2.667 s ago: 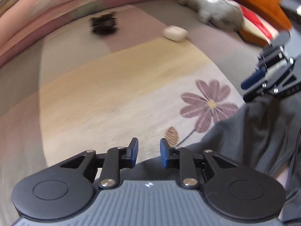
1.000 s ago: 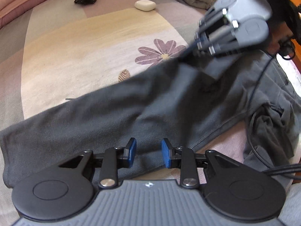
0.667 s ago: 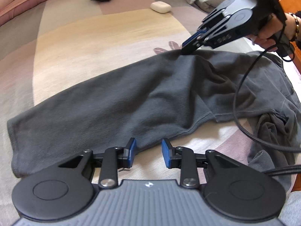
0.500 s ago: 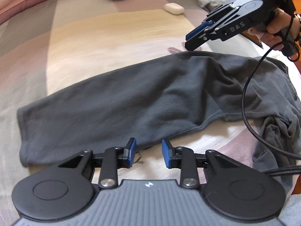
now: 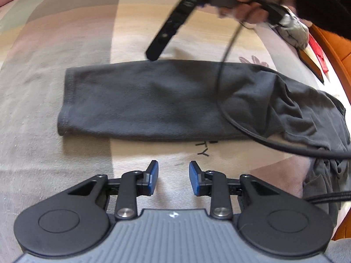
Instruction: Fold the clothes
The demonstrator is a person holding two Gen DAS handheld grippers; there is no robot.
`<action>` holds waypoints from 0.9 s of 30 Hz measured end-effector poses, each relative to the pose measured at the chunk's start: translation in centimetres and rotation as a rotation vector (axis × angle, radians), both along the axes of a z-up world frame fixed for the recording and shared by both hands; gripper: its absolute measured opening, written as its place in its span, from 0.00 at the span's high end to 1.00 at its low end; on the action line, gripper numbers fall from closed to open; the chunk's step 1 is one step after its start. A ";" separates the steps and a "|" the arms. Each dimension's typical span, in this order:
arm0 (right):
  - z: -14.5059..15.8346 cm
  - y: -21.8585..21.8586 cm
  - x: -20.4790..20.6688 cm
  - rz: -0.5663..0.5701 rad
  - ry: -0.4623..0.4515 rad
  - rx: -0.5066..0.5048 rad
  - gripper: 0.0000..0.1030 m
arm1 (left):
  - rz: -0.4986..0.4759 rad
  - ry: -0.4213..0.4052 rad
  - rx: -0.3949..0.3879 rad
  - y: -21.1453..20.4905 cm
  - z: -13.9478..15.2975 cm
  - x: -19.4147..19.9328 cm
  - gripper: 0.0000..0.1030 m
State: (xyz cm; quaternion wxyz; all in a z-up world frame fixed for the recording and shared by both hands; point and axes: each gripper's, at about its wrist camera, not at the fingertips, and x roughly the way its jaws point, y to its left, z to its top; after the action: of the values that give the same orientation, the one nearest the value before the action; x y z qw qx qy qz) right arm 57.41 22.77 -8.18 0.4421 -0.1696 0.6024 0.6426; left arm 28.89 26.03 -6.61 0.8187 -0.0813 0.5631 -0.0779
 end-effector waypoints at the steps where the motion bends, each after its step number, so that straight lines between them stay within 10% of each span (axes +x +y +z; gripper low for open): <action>1: -0.3 0.9 0.2 0.021 0.040 -0.012 0.59 | 0.016 -0.005 -0.011 0.2 0.0 0.0 0.71; 9: -2.8 6.6 -0.7 0.110 0.277 -0.032 0.53 | 0.075 -0.045 -0.048 1.0 0.1 -0.5 0.71; 15: -3.3 6.7 -0.5 0.073 0.252 -0.015 0.62 | 0.100 -0.037 -0.064 1.5 -0.3 -0.6 0.71; 17: -3.4 6.7 -0.5 0.060 0.242 -0.009 0.99 | 0.104 -0.035 -0.065 1.7 -0.4 -0.6 0.71; 27: -0.1 6.5 0.1 -0.001 0.060 0.070 0.97 | 0.086 -0.036 -0.075 1.2 -0.3 -0.2 0.71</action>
State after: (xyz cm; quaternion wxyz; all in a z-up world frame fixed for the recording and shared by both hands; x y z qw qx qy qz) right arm 57.52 29.28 -8.32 0.4299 -0.1342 0.5926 0.6678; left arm 28.68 27.21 -6.89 0.8277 -0.1346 0.5409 -0.0653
